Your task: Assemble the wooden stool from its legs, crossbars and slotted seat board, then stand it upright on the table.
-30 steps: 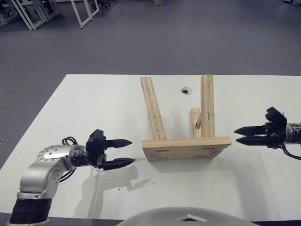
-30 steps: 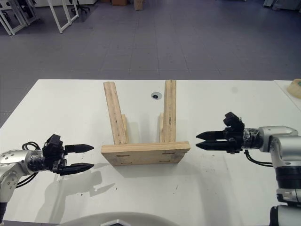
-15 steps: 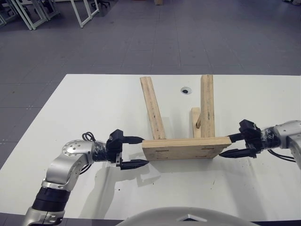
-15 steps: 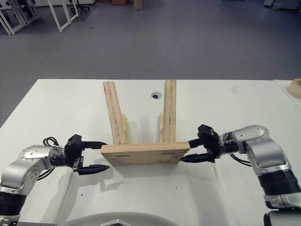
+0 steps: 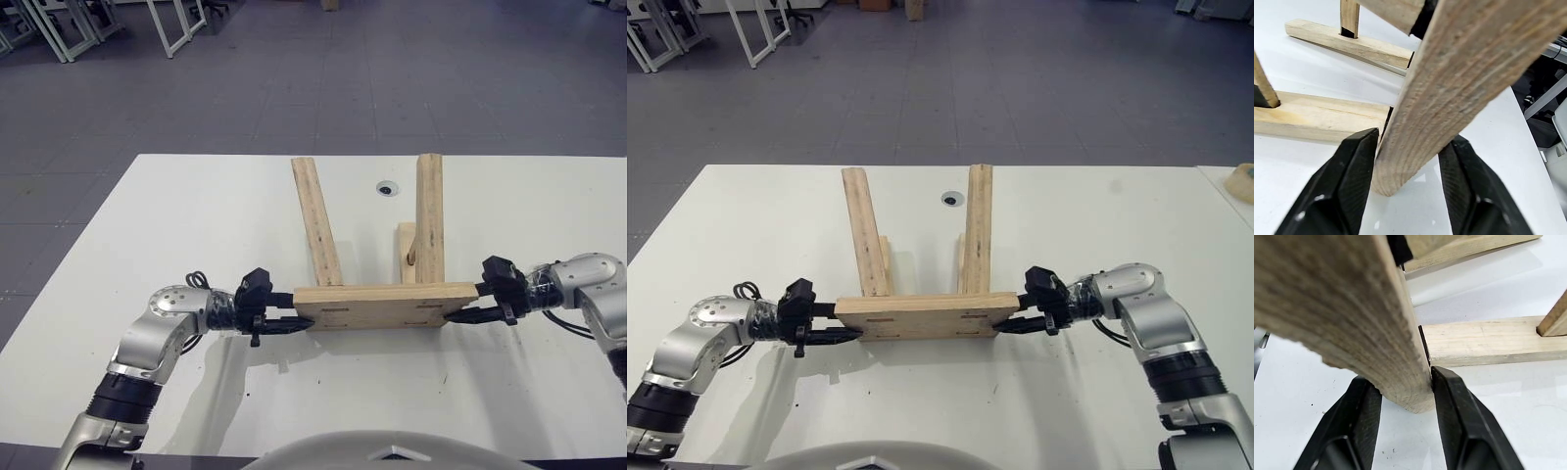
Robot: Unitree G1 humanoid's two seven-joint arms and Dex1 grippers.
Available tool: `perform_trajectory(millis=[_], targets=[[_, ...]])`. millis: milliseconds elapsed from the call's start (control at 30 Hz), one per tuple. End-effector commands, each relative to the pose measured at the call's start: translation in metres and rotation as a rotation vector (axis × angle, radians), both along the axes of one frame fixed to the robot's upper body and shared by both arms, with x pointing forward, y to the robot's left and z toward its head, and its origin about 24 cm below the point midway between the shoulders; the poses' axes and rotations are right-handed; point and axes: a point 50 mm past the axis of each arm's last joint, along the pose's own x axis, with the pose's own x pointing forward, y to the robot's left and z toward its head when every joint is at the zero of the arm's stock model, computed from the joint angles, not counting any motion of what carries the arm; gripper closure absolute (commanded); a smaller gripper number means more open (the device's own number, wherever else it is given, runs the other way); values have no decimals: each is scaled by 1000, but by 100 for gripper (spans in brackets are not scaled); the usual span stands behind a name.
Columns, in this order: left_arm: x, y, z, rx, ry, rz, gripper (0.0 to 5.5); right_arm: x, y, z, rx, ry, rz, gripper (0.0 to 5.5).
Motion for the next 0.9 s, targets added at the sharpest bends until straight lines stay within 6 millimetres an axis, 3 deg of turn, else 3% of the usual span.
perform_trajectory(millis=[33, 200, 400, 567, 667, 767, 900], targets=[[6, -1, 0, 4, 24, -25, 374, 2, 1, -11, -6, 2, -43, 401], [8, 8, 14, -42, 69, -57, 374, 5, 3, 10, 125, 11, -45, 403], [10, 3, 73, -256, 90, -134, 376, 1, 10, 43, 276, 86, 13, 408], [17, -6, 111, -401, 130, -178, 376, -6, 20, 83, 529, 223, 64, 419], [16, -6, 113, -422, 203, -181, 376, -10, 19, 100, 662, 325, 85, 422], [14, -1, 110, -419, 290, -162, 376, -13, 18, 101, 685, 394, 76, 422], [21, 9, 120, -479, 422, -124, 376, -14, 14, 100, 652, 497, 47, 422]])
